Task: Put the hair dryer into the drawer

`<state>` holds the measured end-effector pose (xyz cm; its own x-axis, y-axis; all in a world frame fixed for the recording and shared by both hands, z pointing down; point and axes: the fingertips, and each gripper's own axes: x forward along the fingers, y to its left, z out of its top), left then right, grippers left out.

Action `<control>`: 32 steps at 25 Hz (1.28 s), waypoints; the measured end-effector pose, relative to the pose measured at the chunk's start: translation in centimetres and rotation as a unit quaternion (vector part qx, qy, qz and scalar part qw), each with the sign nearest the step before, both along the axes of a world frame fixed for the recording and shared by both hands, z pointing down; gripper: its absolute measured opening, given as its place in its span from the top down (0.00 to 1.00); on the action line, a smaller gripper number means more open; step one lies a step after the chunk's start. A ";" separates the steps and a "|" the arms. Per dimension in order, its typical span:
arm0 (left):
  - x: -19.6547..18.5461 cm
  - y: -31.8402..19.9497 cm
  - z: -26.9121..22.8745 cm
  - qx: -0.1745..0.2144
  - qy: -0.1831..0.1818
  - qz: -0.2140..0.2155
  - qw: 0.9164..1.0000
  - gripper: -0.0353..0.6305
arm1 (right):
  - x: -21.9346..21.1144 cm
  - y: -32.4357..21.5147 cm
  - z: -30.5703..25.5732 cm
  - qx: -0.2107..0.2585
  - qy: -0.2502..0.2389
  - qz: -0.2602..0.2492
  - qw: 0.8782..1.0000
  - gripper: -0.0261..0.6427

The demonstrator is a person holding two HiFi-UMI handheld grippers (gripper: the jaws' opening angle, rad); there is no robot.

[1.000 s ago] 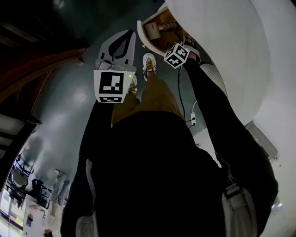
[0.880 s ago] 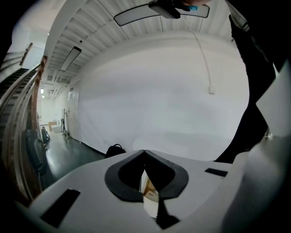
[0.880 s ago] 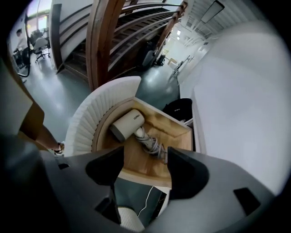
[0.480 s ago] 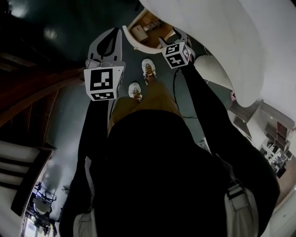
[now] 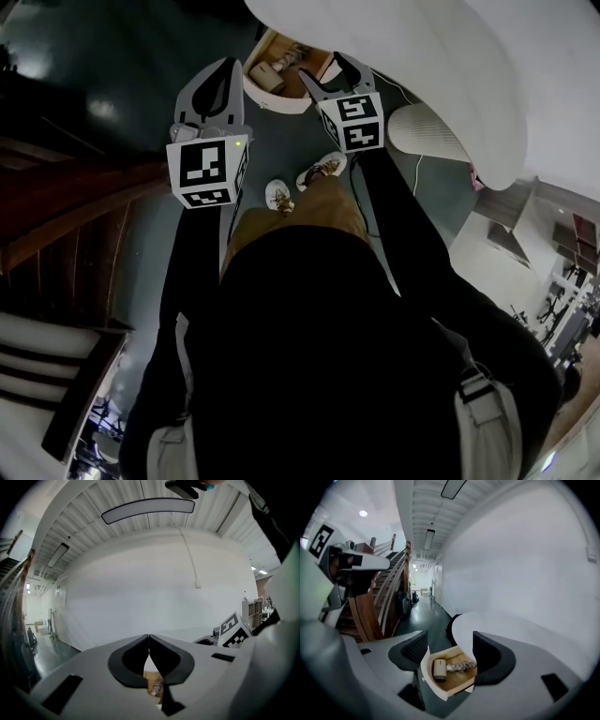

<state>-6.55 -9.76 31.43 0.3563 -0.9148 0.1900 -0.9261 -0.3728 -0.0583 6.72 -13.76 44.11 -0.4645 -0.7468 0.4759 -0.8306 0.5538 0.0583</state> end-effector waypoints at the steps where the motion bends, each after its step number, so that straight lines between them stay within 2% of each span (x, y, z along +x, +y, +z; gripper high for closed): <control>1: 0.2 0.2 -0.3 0.003 -0.002 0.004 1.000 0.92 | -0.2 0.2 -1.1 0.007 -0.012 0.002 1.000 0.50; 6: 1.3 1.3 -1.5 0.011 -0.007 0.016 1.000 0.92 | -0.1 1.4 -6.0 0.042 -0.056 0.008 0.998 0.50; 13: 2.9 2.7 -2.8 0.021 -0.010 0.023 0.999 0.92 | 0.5 3.5 -10.2 0.072 -0.087 -0.001 0.994 0.50; 18: 3.5 3.3 -3.6 0.029 -0.010 0.024 0.999 0.92 | 0.8 4.7 -11.9 0.099 -0.104 0.012 0.989 0.50; 23: 3.6 3.7 -4.7 0.039 -0.007 0.023 0.999 0.92 | 0.1 6.1 -14.2 0.128 -0.116 0.002 0.985 0.50; 32: 3.9 4.3 -6.5 0.060 -0.022 0.032 0.997 0.92 | 1.6 7.1 -17.9 0.185 -0.113 0.024 0.976 0.50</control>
<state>-2.66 -5.47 24.92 0.4090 -0.9074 0.0968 -0.8960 -0.4194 -0.1457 8.32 -6.66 26.20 -0.4874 -0.8711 0.0599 -0.8694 0.4906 0.0592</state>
